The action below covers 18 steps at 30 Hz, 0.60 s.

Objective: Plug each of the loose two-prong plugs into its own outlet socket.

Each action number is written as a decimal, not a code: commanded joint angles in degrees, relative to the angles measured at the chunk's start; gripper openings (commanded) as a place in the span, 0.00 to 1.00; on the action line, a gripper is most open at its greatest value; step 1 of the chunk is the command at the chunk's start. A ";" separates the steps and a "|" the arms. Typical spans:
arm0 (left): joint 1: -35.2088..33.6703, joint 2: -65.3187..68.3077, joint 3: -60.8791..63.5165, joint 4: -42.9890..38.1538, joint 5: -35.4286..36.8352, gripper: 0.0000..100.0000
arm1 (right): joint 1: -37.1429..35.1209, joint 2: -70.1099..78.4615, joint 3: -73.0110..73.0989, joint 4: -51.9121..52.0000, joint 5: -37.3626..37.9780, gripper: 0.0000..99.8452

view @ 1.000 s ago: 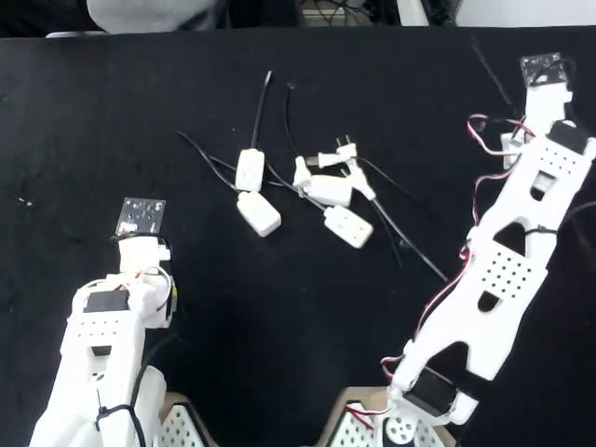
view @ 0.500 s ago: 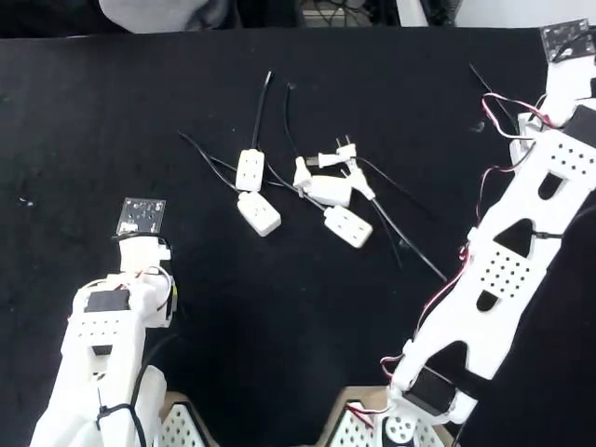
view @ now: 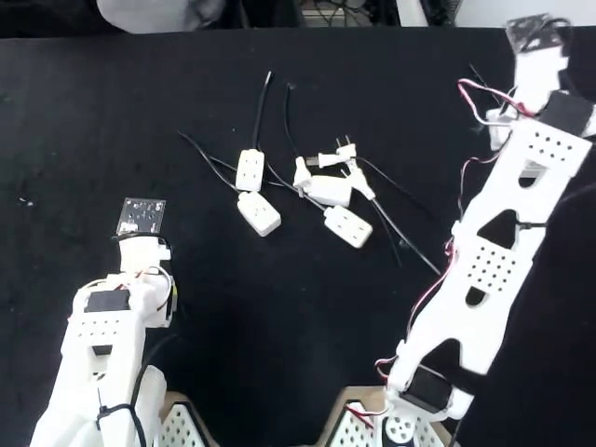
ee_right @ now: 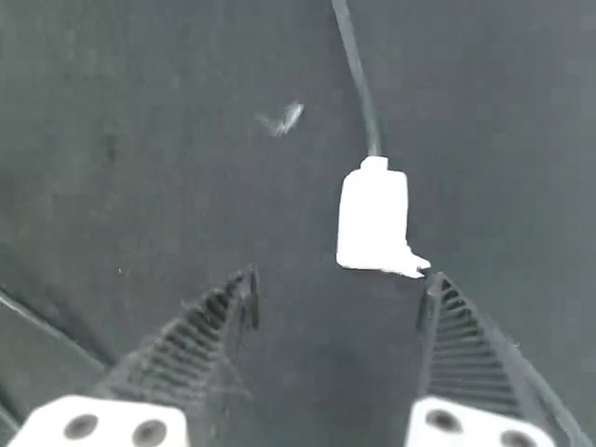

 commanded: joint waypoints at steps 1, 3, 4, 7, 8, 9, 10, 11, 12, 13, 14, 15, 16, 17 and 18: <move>0.31 -0.26 -0.13 -0.44 0.35 0.12 | -1.05 -6.64 -2.51 2.02 -2.99 0.26; 0.31 -0.26 -0.13 -0.44 0.35 0.12 | -1.14 -7.69 -2.51 2.11 -3.34 0.26; 0.31 -0.26 -0.13 -0.44 0.35 0.12 | -1.14 -8.40 -2.51 2.11 -3.34 0.26; 0.31 -0.26 -0.13 -0.44 0.35 0.12 | -0.97 -11.30 -2.51 2.11 -3.34 0.26; 0.31 -0.26 -0.13 -0.44 0.35 0.12 | -0.88 -12.53 -2.51 2.11 -3.34 0.26; 0.31 -0.26 -0.13 -0.44 0.35 0.12 | -0.79 -13.93 -2.24 2.11 -3.34 0.26; 0.31 -0.26 -0.13 -0.44 0.35 0.12 | -0.44 -15.52 -1.27 2.11 -3.34 0.26; 0.31 -0.26 -0.13 -0.44 0.35 0.12 | -0.44 -17.19 0.04 2.11 -3.34 0.26; 0.31 -0.26 -0.13 -0.44 0.35 0.12 | -0.53 -19.30 2.15 2.11 -3.34 0.26; 0.31 -0.26 -0.13 -0.44 0.35 0.12 | -0.53 -21.58 5.05 2.11 -3.34 0.26; 0.31 -0.26 -0.13 -0.44 0.35 0.12 | -0.88 -23.87 8.31 2.11 -3.34 0.26; 0.31 -0.26 -0.13 -0.44 0.35 0.12 | -1.23 -26.59 12.18 2.11 -3.34 0.26; 0.31 -0.26 -0.13 -0.44 0.35 0.12 | -1.58 -29.23 16.48 2.11 -3.34 0.26; 0.31 -0.26 -0.13 -0.44 0.35 0.12 | -2.20 -32.13 20.97 2.02 -3.34 0.26; 0.31 -0.26 -0.13 -0.44 0.35 0.12 | -2.99 -34.95 25.45 1.93 -3.34 0.26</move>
